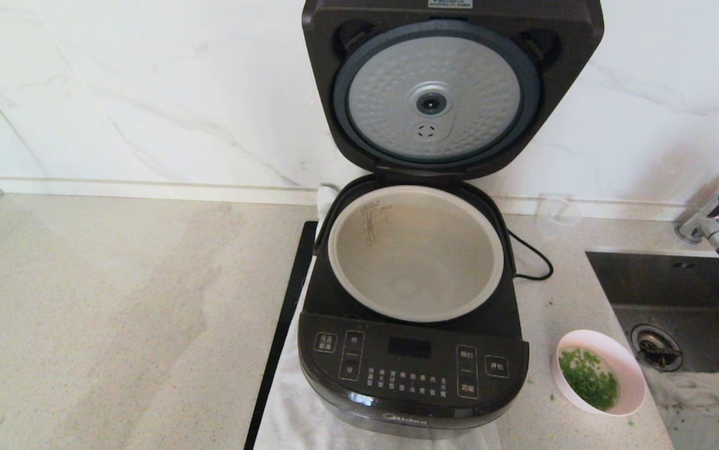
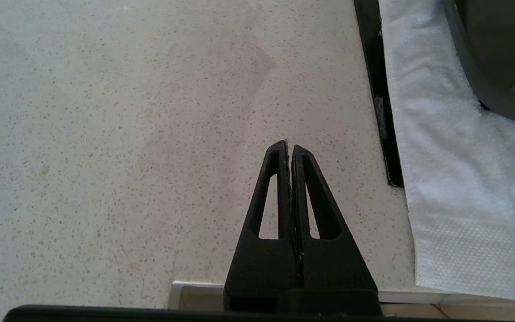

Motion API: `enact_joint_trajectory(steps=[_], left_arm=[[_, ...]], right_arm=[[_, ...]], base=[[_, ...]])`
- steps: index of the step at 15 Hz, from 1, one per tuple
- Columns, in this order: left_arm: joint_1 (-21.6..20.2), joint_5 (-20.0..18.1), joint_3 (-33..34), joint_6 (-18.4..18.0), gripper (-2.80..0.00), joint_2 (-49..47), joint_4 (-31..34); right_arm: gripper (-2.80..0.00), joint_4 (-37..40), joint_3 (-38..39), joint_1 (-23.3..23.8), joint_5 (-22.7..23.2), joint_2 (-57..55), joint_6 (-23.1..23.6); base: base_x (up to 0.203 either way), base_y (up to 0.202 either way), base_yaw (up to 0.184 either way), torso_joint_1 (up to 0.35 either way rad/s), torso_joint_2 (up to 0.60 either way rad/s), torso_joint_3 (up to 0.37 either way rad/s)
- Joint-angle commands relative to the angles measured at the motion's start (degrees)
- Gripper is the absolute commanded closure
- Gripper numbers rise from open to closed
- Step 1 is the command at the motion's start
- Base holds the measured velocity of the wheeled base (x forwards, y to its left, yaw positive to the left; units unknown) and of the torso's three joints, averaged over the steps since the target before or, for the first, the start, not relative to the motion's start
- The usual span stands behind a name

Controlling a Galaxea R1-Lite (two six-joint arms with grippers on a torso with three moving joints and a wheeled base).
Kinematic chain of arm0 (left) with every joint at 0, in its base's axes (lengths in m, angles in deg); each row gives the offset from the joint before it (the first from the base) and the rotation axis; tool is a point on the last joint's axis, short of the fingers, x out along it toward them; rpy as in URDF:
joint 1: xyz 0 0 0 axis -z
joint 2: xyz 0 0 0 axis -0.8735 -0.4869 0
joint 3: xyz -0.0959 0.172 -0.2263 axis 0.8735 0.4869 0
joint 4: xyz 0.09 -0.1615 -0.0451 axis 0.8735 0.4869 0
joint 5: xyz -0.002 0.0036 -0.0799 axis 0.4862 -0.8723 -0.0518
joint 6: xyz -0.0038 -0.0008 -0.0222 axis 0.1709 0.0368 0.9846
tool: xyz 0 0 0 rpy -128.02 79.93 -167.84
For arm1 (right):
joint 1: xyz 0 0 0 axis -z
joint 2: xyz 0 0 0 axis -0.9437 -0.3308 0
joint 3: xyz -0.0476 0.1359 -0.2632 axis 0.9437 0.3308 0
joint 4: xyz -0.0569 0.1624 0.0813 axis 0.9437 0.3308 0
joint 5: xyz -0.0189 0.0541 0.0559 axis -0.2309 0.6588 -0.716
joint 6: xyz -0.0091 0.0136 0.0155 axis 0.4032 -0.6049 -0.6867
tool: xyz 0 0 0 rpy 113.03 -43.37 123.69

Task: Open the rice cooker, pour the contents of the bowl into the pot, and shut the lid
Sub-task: Turn on the tap

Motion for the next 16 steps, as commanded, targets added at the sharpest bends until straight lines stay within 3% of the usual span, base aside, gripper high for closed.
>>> enact_joint_trajectory(steps=[1,4,7,9,13,16], left_arm=[[0.0,0.0,0.0,0.0,0.0,0.1,0.0],[0.0,0.0,0.0,0.0,0.0,0.1,0.0],[0.0,0.0,0.0,0.0,0.0,0.1,0.0],[0.0,0.0,0.0,0.0,0.0,0.1,0.0],[-0.1,0.0,0.0,0.0,0.0,0.1,0.0],[0.0,0.0,0.0,0.0,0.0,0.1,0.0]], right_arm=[[0.0,0.1,-1.4,0.0,-1.1,0.1,0.7],[0.0,2.3,-12.5,0.0,-3.3,-7.3,1.0],[0.0,2.7,-20.8,0.6,-6.1,-23.7,1.5],[0.0,-0.7,-24.7,1.7,-10.4,-35.7,2.0],[0.0,-17.8,-27.9,3.6,-20.5,-63.1,4.1],[0.0,-38.7,-29.2,6.8,-28.1,-84.6,6.9]], base=[[0.0,0.0,0.0,0.0,0.0,0.0],[0.0,0.0,0.0,0.0,0.0,0.0],[0.0,0.0,0.0,0.0,0.0,0.0],[0.0,0.0,0.0,0.0,0.0,0.0],[0.0,0.0,0.0,0.0,0.0,0.0],[0.0,0.0,0.0,0.0,0.0,0.0]])
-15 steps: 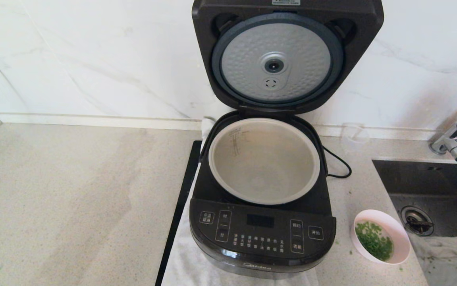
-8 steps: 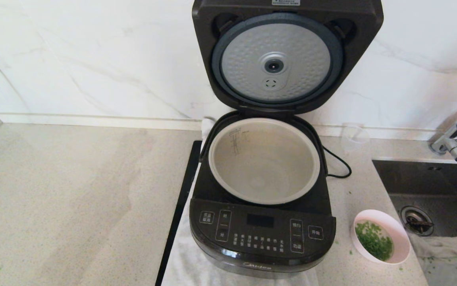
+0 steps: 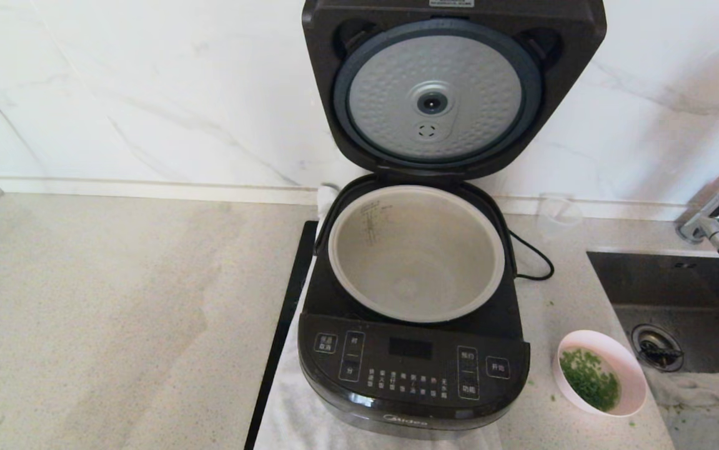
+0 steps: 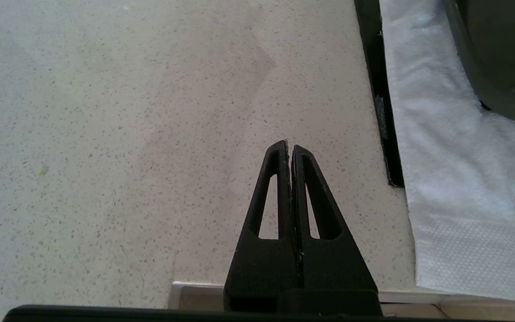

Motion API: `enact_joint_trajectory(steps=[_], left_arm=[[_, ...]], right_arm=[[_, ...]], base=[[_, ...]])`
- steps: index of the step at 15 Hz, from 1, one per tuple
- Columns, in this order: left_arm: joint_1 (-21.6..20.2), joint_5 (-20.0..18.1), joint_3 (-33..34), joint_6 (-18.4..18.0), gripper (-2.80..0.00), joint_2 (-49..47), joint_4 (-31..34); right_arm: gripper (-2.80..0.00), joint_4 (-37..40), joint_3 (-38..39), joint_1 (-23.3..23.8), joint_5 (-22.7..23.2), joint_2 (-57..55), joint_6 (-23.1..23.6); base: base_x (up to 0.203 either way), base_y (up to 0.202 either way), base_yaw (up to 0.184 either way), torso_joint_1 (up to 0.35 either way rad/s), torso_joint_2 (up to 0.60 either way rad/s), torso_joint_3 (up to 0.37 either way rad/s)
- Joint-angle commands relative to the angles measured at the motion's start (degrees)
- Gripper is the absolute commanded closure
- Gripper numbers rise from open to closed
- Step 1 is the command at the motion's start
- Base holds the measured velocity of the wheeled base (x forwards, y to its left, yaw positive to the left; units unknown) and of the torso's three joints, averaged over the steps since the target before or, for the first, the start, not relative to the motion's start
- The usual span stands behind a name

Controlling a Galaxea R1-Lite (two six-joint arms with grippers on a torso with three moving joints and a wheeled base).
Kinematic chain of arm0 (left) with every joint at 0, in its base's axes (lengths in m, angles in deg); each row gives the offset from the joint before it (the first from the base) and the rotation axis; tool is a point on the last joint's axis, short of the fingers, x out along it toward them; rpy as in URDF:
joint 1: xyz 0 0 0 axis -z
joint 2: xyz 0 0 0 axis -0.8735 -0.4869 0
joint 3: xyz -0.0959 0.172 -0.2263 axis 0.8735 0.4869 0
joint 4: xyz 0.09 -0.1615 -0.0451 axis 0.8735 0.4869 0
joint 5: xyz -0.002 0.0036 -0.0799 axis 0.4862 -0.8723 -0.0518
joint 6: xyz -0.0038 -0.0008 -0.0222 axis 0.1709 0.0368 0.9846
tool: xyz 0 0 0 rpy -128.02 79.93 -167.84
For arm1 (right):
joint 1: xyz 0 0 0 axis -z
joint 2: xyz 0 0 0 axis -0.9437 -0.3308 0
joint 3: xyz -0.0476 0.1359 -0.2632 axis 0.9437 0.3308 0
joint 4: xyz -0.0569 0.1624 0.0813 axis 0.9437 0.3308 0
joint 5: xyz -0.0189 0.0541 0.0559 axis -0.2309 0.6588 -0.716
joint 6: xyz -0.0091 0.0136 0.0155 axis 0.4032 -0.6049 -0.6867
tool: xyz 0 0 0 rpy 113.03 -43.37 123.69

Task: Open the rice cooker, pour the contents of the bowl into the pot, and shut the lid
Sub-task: Turn on the tap

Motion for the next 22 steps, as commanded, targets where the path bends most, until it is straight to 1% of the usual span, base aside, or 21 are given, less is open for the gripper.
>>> enact_joint_trajectory(steps=[1,3,4,6,8,10,14,21,22], left_arm=[[0.0,0.0,0.0,0.0,0.0,0.0,0.0],[0.0,0.0,0.0,0.0,0.0,0.0,0.0],[0.0,0.0,0.0,0.0,0.0,0.0,0.0],[0.0,0.0,0.0,0.0,0.0,0.0,0.0],[0.0,0.0,0.0,0.0,0.0,0.0,0.0],[-0.1,0.0,0.0,0.0,0.0,0.1,0.0],[0.0,0.0,0.0,0.0,0.0,0.0,0.0],[0.0,0.0,0.0,0.0,0.0,0.0,0.0],[0.0,0.0,0.0,0.0,0.0,0.0,0.0]], right_arm=[[0.0,-19.8,-1.3,2.7,-5.0,-23.8,2.1],[0.0,-36.3,-3.0,5.1,-9.1,-34.9,5.2],[0.0,-43.2,-4.3,6.6,-10.8,-39.3,6.8],[0.0,-52.9,-7.7,9.4,-12.9,-46.6,9.9],[0.0,-59.1,-11.3,11.6,-13.7,-52.1,13.3],[0.0,-60.7,-15.5,13.3,-13.9,-55.4,15.9],[0.0,-60.9,-22.4,13.9,-13.6,-59.6,17.8],[0.0,-60.9,-29.7,13.6,-12.1,-63.5,18.8],[0.0,-60.9,-30.8,13.9,-12.2,-64.6,19.6]], base=[[0.0,0.0,0.0,0.0,0.0,0.0],[0.0,0.0,0.0,0.0,0.0,0.0],[0.0,0.0,0.0,0.0,0.0,0.0],[0.0,0.0,0.0,0.0,0.0,0.0],[0.0,0.0,0.0,0.0,0.0,0.0],[0.0,0.0,0.0,0.0,0.0,0.0],[0.0,0.0,0.0,0.0,0.0,0.0],[0.0,0.0,0.0,0.0,0.0,0.0],[0.0,0.0,0.0,0.0,0.0,0.0]])
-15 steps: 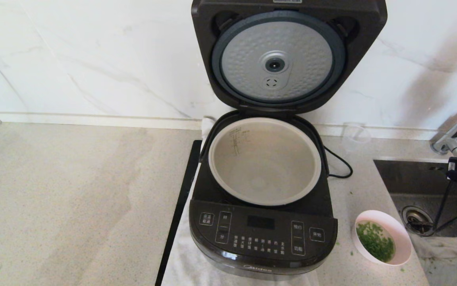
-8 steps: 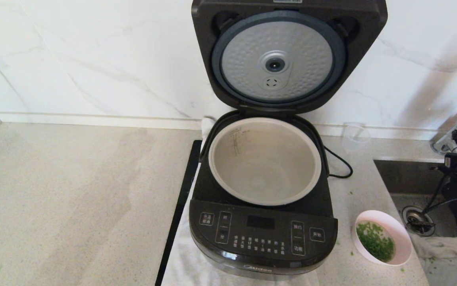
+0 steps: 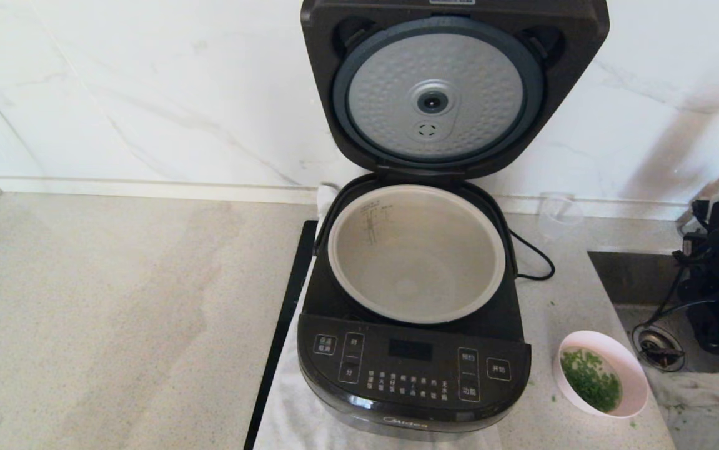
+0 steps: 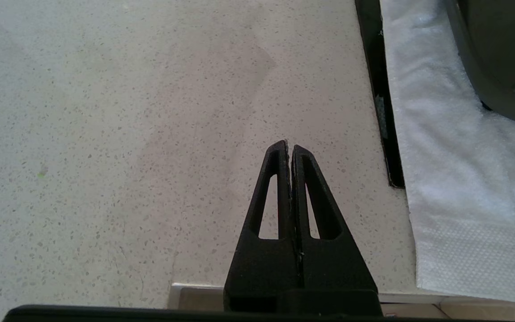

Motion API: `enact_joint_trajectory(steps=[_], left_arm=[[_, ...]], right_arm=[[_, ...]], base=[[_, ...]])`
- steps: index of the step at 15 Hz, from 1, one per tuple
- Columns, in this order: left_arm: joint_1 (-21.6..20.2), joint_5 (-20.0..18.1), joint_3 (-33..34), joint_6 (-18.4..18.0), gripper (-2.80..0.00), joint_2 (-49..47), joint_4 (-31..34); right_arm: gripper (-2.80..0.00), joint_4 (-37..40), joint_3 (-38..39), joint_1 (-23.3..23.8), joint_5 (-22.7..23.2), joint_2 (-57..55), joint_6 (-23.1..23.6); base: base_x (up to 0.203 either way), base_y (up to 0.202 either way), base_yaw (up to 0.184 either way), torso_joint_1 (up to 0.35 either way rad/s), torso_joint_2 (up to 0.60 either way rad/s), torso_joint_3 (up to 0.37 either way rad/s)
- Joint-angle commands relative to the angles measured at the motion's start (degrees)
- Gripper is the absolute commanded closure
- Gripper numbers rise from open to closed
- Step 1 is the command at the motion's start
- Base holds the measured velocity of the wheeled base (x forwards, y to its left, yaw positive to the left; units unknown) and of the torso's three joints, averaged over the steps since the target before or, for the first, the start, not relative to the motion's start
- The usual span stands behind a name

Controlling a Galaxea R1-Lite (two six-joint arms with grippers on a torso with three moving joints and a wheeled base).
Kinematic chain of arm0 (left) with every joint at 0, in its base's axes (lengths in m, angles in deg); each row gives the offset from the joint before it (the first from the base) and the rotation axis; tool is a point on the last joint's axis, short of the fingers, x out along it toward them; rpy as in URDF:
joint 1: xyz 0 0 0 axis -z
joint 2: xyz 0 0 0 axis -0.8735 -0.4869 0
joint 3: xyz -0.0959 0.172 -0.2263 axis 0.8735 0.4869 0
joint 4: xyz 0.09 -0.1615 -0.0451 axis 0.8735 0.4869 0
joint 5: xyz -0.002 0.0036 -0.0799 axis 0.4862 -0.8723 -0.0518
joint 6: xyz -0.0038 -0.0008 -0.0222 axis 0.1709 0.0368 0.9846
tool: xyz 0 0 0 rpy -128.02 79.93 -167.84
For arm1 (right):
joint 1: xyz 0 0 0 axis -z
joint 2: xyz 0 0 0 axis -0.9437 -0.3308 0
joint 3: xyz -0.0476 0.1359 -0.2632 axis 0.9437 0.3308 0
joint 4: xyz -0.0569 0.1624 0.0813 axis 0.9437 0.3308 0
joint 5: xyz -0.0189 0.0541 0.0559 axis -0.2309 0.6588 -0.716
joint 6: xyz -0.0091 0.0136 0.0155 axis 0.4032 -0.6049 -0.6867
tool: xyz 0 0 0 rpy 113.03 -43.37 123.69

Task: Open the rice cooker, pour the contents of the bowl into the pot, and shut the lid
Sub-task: Turn on the tap

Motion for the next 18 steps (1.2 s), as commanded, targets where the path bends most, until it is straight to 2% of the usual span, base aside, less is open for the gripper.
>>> enact_joint_trajectory(steps=[1,9,18], left_arm=[[0.0,0.0,0.0,0.0,0.0,0.0,0.0],[0.0,0.0,0.0,0.0,0.0,0.0,0.0],[0.0,0.0,0.0,0.0,0.0,0.0,0.0]], right_arm=[[0.0,-0.5,-2.9,0.4,-0.2,-2.7,1.1],[0.0,-0.5,-10.3,1.3,-0.7,-6.9,6.2],[0.0,-0.5,-15.1,3.2,-0.7,-8.6,7.8]], base=[[0.0,0.0,0.0,0.0,0.0,0.0],[0.0,0.0,0.0,0.0,0.0,0.0],[0.0,0.0,0.0,0.0,0.0,0.0]])
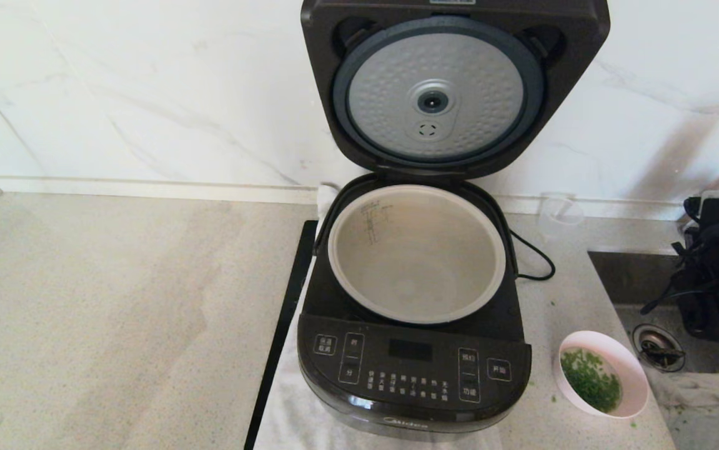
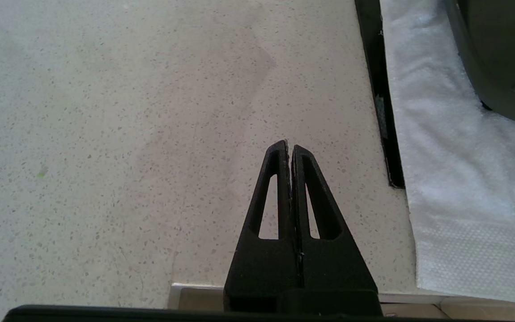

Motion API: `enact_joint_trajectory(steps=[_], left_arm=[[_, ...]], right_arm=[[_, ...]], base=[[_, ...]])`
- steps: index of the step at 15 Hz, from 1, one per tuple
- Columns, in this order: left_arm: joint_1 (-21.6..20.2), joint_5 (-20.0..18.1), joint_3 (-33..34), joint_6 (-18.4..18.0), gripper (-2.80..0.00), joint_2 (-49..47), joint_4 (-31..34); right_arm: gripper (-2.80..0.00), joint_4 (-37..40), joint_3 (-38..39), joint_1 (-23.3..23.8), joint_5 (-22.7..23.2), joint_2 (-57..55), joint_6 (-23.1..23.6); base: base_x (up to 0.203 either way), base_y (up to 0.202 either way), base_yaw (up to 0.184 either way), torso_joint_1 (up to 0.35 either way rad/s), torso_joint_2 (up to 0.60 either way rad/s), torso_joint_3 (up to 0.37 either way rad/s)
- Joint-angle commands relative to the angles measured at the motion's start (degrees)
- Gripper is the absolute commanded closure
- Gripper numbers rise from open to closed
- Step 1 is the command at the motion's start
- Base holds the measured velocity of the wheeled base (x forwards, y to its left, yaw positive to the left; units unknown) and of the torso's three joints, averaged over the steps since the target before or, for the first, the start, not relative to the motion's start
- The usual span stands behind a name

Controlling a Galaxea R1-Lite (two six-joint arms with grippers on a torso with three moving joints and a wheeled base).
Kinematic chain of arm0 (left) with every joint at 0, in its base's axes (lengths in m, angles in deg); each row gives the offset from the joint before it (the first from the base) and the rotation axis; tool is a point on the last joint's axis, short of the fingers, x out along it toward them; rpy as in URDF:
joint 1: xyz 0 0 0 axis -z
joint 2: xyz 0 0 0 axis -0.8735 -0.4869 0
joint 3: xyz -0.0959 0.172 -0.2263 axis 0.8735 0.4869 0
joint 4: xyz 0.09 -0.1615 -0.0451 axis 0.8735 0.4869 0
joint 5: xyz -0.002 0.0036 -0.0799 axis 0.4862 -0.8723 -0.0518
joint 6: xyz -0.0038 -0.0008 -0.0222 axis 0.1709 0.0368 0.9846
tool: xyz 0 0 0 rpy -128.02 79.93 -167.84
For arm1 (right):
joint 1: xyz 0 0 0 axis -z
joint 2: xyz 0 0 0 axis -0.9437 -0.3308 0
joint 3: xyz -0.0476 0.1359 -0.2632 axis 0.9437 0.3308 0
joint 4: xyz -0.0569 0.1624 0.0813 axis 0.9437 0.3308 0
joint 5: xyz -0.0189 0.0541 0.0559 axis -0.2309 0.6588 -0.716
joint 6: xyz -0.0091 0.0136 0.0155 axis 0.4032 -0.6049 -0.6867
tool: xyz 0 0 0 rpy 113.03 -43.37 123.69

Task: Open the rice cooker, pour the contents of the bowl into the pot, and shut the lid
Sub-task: Turn on the tap

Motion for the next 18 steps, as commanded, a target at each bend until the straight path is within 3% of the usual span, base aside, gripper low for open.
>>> enact_joint_trajectory(steps=[1,18], left_arm=[[0.0,0.0,0.0,0.0,0.0,0.1,0.0],[0.0,0.0,0.0,0.0,0.0,0.0,0.0]], right_arm=[[0.0,-0.5,-1.3,0.3,-0.2,-0.5,0.5],[0.0,-0.5,-17.5,0.3,-0.1,-8.1,6.5]], base=[[0.0,0.0,0.0,0.0,0.0,0.0],[0.0,0.0,0.0,0.0,0.0,0.0]])
